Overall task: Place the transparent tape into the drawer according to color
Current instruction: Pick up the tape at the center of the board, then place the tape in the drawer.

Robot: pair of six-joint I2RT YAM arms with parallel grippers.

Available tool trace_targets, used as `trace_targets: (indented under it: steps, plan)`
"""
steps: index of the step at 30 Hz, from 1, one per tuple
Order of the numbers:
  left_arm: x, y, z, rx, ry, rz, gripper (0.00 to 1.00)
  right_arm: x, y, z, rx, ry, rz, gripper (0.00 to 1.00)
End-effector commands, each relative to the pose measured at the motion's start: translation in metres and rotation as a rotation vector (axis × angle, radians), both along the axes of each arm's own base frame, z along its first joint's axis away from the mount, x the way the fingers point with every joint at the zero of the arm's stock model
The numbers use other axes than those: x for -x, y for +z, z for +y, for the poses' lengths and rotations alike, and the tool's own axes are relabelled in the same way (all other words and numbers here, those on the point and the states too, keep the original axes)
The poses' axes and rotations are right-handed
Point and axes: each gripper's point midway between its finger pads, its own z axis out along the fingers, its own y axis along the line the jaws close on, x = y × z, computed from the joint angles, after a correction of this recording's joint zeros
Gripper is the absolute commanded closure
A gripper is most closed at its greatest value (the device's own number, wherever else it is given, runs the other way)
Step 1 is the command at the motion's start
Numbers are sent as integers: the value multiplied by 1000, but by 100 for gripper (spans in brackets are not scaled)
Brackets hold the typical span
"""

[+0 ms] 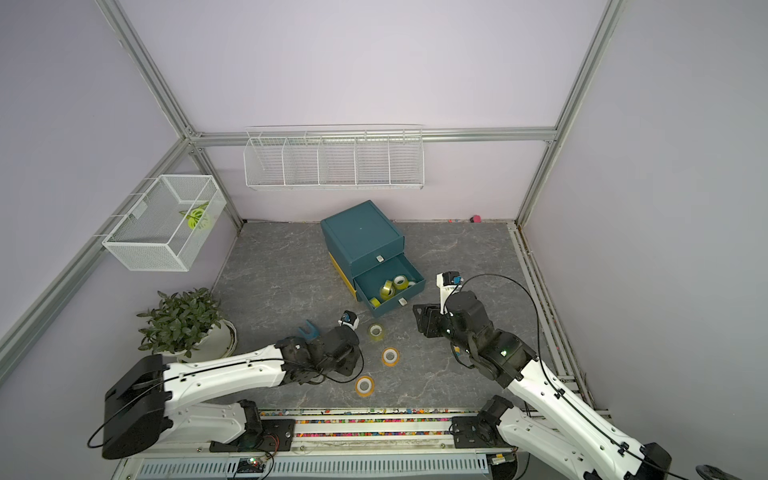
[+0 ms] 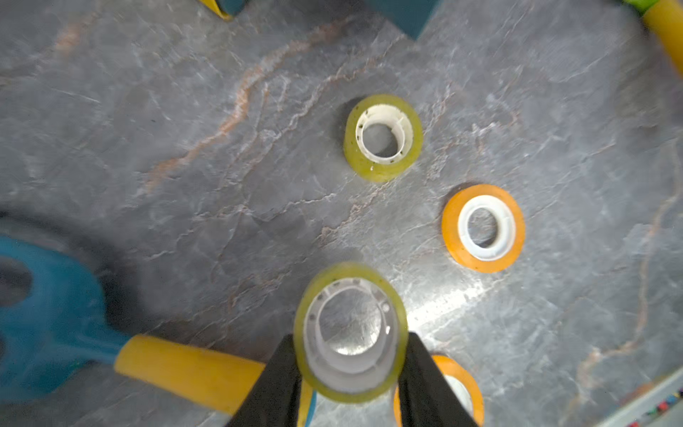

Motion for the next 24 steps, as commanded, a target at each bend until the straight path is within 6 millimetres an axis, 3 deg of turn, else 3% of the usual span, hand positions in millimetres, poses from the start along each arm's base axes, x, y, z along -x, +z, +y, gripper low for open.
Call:
trace_targets:
  steps: [1, 7, 12, 15, 19, 24]
  plan:
    - [-1, 43, 8, 54, 20, -51, 64, 3, -4, -4, -4, -17, 9, 41]
    - [-20, 124, -5, 202, -7, -198, 62, 3, -8, -5, -8, -25, 18, 40]
    - [-57, 156, -36, 226, -16, -249, 64, 4, -11, -5, -7, -34, 27, 40]
    - [-80, 155, -54, 208, -8, -252, 64, 4, -13, -9, 5, -44, 30, 41]
    - [-105, 139, -70, 147, 5, -244, 66, 6, -13, -13, 15, -51, 25, 40]
    - [-132, 108, -71, 123, 48, -191, 66, 6, -14, -15, 24, -53, 22, 40]
